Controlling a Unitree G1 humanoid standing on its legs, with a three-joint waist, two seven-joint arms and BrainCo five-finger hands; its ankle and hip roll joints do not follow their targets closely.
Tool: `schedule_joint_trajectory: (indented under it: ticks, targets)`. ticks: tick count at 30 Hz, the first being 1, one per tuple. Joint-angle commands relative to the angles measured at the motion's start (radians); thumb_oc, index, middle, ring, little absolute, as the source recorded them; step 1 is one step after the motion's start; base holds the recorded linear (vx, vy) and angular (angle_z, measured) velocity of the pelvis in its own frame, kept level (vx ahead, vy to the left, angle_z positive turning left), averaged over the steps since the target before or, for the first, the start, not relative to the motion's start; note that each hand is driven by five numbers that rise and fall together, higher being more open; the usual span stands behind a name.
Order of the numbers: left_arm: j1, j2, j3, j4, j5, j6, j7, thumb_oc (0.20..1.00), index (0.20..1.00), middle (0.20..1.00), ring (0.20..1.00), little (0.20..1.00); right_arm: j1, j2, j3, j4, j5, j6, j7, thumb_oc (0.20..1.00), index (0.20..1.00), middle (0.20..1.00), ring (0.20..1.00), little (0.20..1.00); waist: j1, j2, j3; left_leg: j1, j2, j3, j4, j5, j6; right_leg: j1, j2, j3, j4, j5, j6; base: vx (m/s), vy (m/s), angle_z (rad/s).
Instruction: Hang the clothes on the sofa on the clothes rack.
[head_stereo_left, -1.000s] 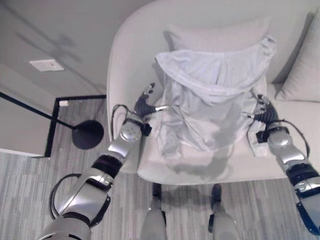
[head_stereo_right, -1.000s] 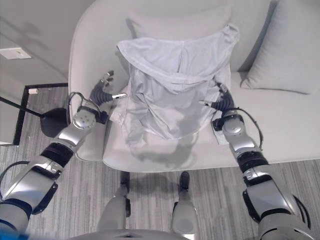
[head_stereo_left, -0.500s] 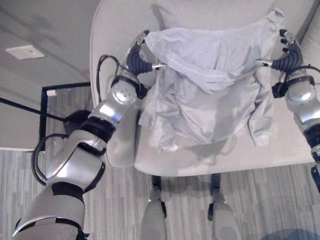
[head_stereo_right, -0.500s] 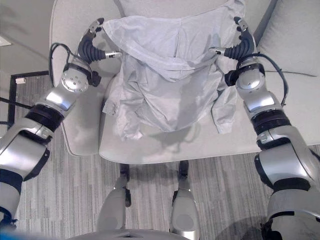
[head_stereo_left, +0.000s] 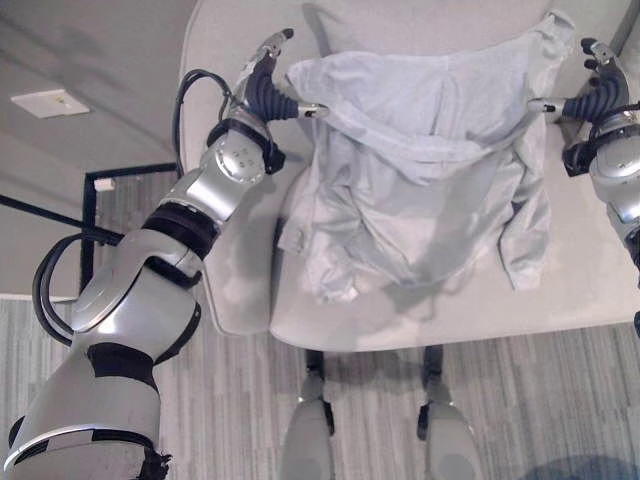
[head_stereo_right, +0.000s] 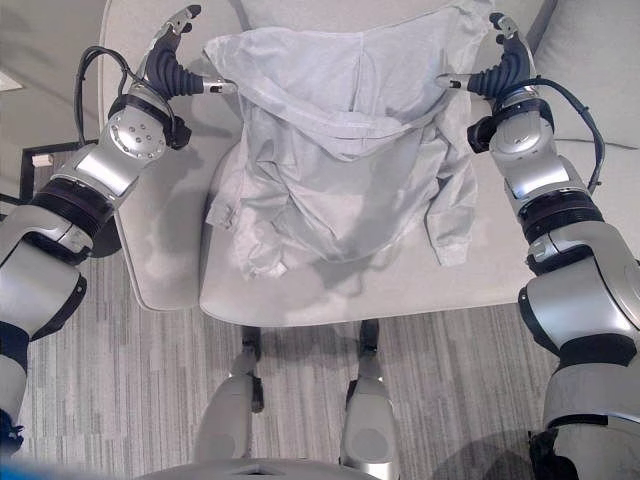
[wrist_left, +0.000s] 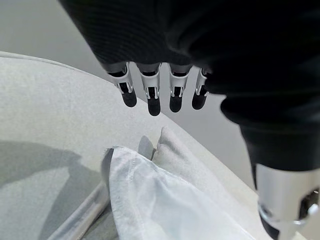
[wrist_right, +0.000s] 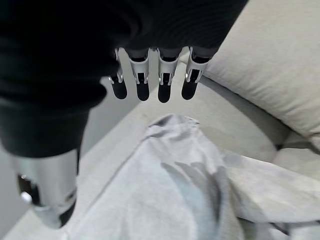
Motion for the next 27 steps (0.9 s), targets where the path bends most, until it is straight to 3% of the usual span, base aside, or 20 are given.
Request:
schedule_joint_trajectory:
  ticks: [1,6,16,27]
  targets:
    - [-0.15,0.01,-0.035,0.127,-0.026,-0.036,0.003,1.0,1.0,1.0,1.0,1.0,-0.147,-0.042,0.051,0.07,0.052,0.01,0.023,1.0,1.0,1.0,1.0,1.0,-0.002,0.016,-0.021,0.021,-0.062,0.011,0.005,-0.052,-0.002,-0.022,-0.004,0.011,0.011,-0.024,0.043,0.0,0.0,0.0]
    - [-0.173,-0.013,-0.068,0.173,-0.027,-0.033,-0.012,1.0,1.0,1.0,1.0,1.0,-0.207,-0.003,0.101,0.14,0.078,0.03,0.051,1.0,1.0,1.0,1.0,1.0,0.0,0.021,-0.012,0.015,-0.065,0.009,0.005,-0.046,-0.004,-0.025,-0.003,0.01,0.011,-0.02,0.042,-0.01,-0.009,0.01]
    - [-0.231,-0.032,-0.129,0.285,-0.083,-0.029,-0.069,1.0,1.0,1.0,1.0,1.0,-0.306,0.084,0.145,0.199,0.281,0.03,0.111,1.0,1.0,1.0,1.0,1.0,0.004,0.019,-0.001,-0.032,-0.067,-0.001,0.005,-0.019,-0.014,-0.066,0.004,0.008,0.011,0.0,0.043,0.0,-0.002,0.0]
    - [-0.29,-0.049,-0.14,0.323,-0.127,-0.032,-0.094,1.0,1.0,1.0,1.0,1.0,-0.369,0.114,0.184,0.21,0.31,0.022,0.113,1.0,1.0,1.0,1.0,1.0,0.0,0.008,-0.003,-0.119,-0.065,-0.002,0.005,0.006,-0.026,-0.152,0.014,0.017,0.011,0.021,0.049,0.0,0.0,0.0]
